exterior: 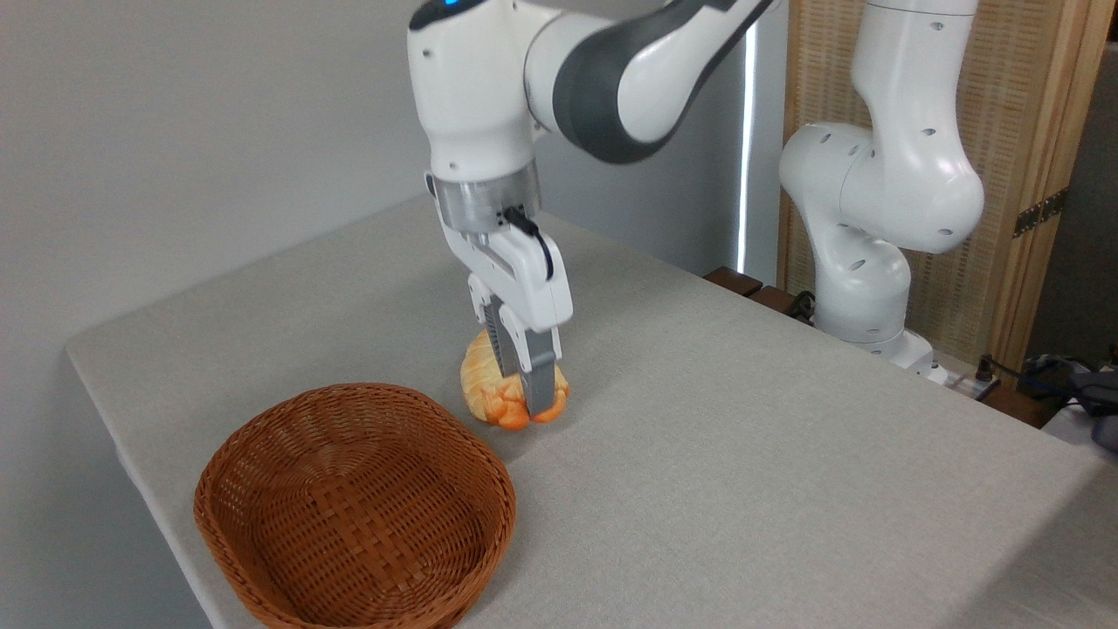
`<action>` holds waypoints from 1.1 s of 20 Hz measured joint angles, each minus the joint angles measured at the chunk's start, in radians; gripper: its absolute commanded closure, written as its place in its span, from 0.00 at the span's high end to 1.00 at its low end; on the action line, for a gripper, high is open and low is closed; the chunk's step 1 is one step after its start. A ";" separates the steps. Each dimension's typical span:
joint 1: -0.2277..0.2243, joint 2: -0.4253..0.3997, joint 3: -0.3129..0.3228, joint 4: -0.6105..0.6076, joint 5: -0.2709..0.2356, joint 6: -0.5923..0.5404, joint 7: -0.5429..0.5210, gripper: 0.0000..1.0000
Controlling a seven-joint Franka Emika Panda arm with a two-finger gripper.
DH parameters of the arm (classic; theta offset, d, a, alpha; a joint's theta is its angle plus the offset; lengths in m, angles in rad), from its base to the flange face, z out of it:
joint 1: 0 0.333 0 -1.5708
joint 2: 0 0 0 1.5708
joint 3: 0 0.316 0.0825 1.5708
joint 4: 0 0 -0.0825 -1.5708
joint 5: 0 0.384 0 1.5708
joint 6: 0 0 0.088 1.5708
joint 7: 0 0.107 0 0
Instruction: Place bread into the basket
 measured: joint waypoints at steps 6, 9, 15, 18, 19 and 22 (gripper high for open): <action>-0.001 -0.007 -0.002 0.060 -0.031 -0.010 0.000 0.46; -0.002 -0.007 -0.002 0.090 -0.035 -0.009 0.000 0.46; -0.002 0.021 -0.002 0.128 -0.036 0.087 0.000 0.56; -0.001 0.056 -0.001 0.128 -0.036 0.157 0.000 0.67; -0.001 0.064 0.000 0.128 -0.036 0.171 0.000 0.82; 0.003 0.098 0.004 0.129 -0.036 0.233 0.000 1.00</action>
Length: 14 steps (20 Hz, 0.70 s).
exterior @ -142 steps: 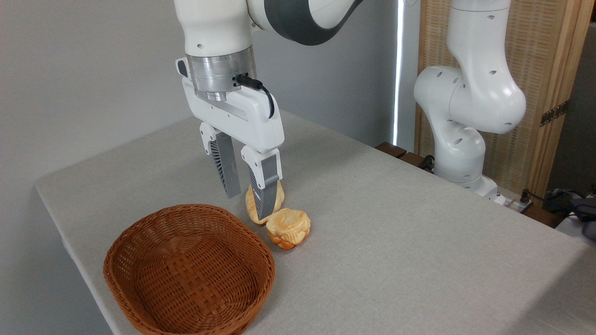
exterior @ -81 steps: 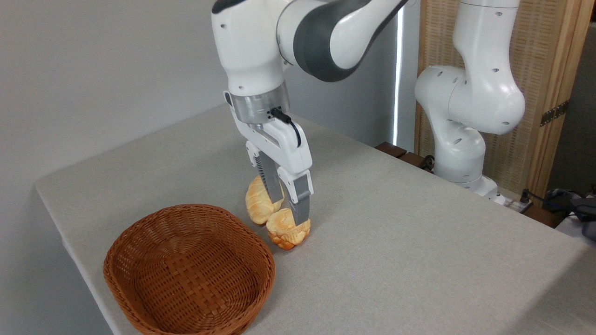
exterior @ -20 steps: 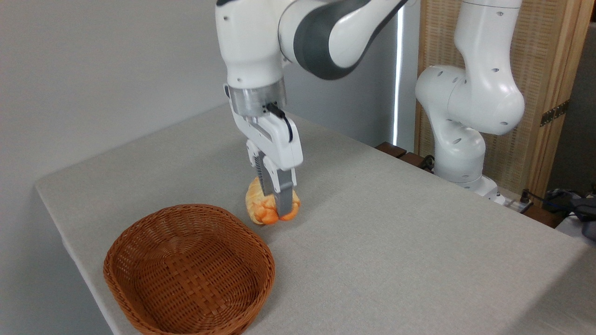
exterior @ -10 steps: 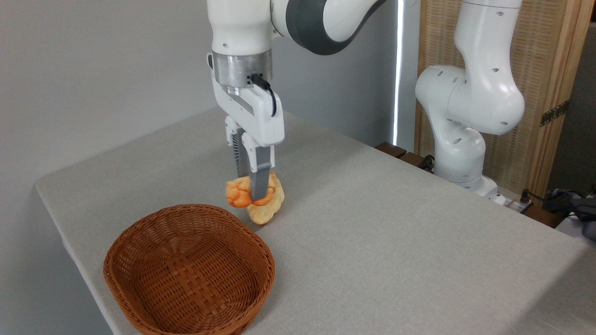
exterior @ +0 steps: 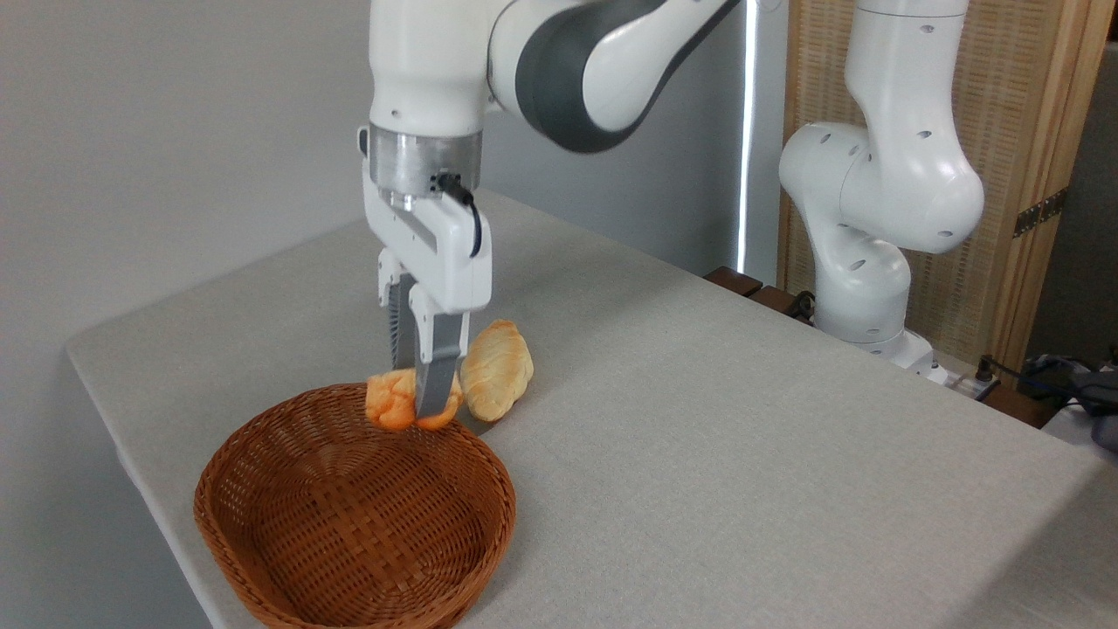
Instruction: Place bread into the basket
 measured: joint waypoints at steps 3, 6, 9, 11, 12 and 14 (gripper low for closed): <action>0.005 0.024 0.003 0.001 0.000 0.047 0.000 1.00; 0.008 0.042 0.004 0.002 0.000 0.058 0.000 1.00; 0.008 0.056 0.004 0.003 0.000 0.066 0.000 1.00; 0.008 0.063 0.004 0.004 0.000 0.071 0.000 1.00; 0.008 0.066 0.004 0.005 0.000 0.073 0.000 1.00; 0.008 0.068 0.004 0.006 0.000 0.073 0.000 1.00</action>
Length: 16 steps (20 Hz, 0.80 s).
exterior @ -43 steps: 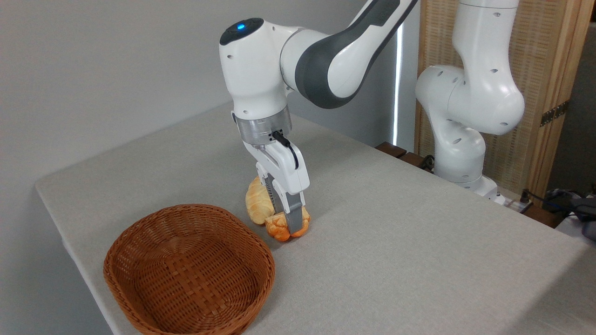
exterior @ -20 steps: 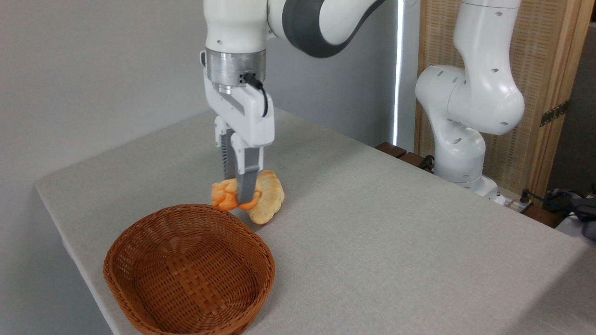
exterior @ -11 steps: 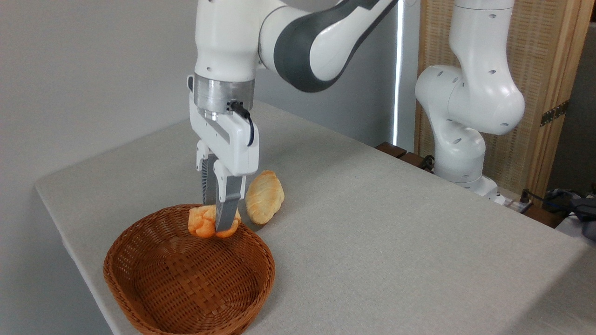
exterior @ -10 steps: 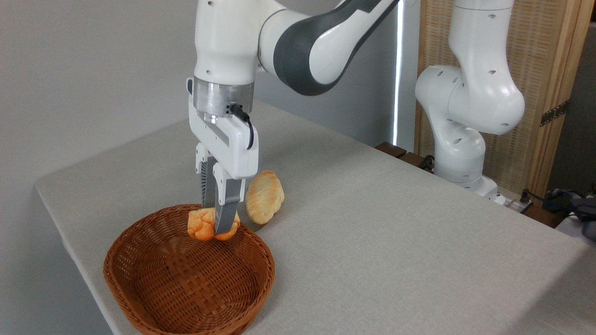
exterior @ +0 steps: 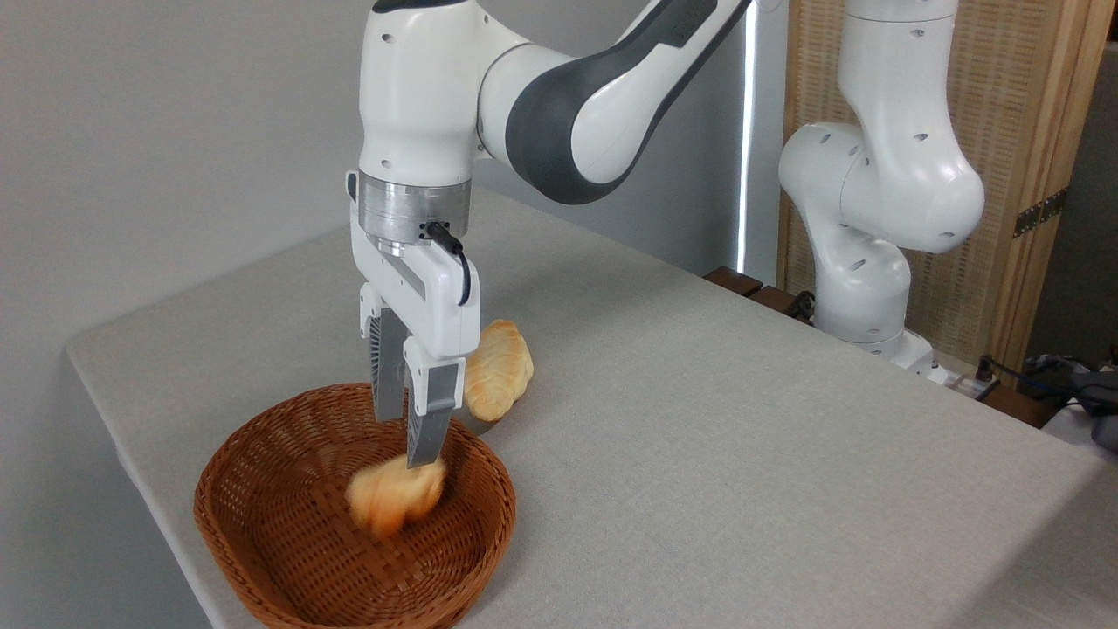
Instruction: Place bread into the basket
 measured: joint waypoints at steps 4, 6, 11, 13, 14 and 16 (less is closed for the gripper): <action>0.001 0.000 0.001 0.001 0.000 0.000 0.000 1.00; 0.001 0.000 0.002 0.003 0.000 0.000 -0.007 1.00; 0.001 -0.015 0.003 0.008 -0.001 -0.012 -0.064 1.00; 0.001 -0.026 0.003 0.009 -0.001 -0.031 -0.097 1.00; 0.001 -0.034 0.003 0.009 -0.001 -0.046 -0.120 1.00; 0.000 -0.049 0.002 0.020 -0.001 -0.088 -0.166 1.00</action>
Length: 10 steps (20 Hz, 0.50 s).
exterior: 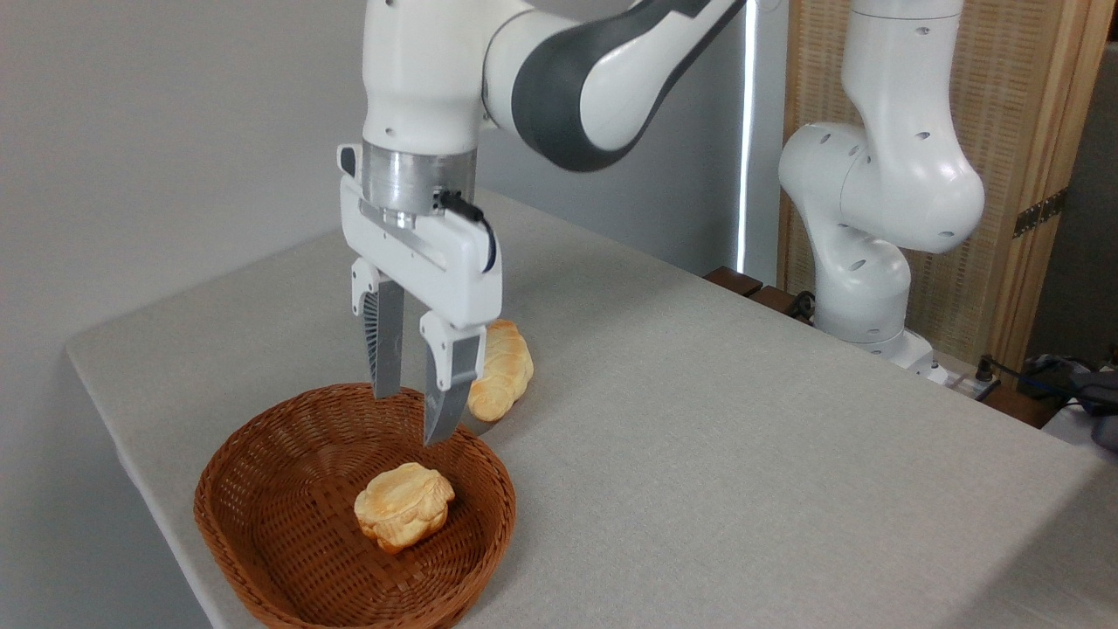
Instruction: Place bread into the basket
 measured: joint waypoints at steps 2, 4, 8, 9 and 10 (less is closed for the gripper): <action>-0.001 -0.012 -0.002 0.029 0.000 -0.074 -0.031 1.00; 0.000 -0.018 -0.002 0.069 0.000 -0.161 -0.041 1.00; 0.001 -0.020 0.003 0.115 0.000 -0.266 -0.043 1.00; 0.001 -0.020 0.007 0.119 0.000 -0.294 -0.044 1.00; 0.001 -0.020 0.014 0.119 0.000 -0.312 -0.045 1.00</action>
